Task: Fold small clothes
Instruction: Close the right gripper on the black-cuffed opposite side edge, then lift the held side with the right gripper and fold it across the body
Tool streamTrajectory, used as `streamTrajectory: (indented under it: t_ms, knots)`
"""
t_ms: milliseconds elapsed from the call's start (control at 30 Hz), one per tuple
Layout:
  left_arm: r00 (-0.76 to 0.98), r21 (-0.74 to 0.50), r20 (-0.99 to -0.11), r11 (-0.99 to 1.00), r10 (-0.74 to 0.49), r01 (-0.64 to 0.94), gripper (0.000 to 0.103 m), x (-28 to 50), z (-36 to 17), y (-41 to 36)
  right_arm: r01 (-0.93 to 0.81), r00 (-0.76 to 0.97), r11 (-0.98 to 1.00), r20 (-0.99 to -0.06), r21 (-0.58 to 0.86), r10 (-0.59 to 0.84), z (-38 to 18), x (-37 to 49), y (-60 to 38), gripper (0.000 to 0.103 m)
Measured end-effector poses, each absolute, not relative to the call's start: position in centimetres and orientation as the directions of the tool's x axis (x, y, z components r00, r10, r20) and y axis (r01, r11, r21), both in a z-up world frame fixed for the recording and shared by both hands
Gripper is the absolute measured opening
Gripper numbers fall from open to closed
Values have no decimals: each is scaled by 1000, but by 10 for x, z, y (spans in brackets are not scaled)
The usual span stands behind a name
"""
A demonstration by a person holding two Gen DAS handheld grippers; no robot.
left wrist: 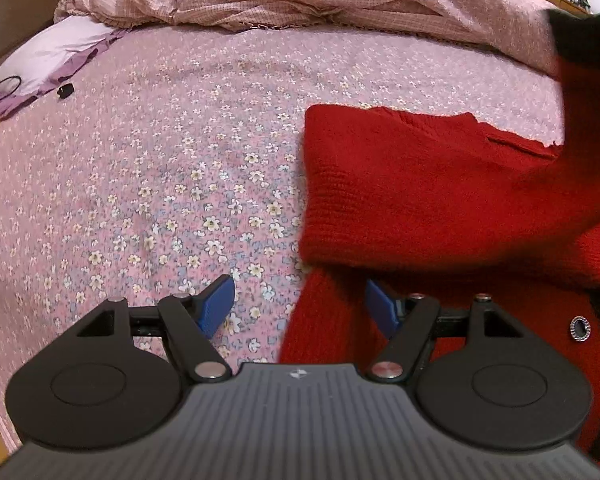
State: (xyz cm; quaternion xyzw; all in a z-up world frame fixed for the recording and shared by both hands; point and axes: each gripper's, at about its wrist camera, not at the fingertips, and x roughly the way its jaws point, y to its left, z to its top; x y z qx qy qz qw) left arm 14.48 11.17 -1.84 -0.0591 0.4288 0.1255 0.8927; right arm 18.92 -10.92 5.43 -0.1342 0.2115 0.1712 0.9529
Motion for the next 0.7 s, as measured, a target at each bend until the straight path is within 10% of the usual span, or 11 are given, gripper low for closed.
streamTrajectory:
  t_ms: [433, 700]
  knots:
    - [590, 29, -784, 960, 194, -277, 77, 148, -27, 108, -177, 824, 984, -542, 29, 165, -12, 193, -205, 17]
    - [603, 45, -773, 965, 197, -258, 77, 142, -16, 103, -119, 812, 991, -570, 56, 130, -25, 171, -232, 55]
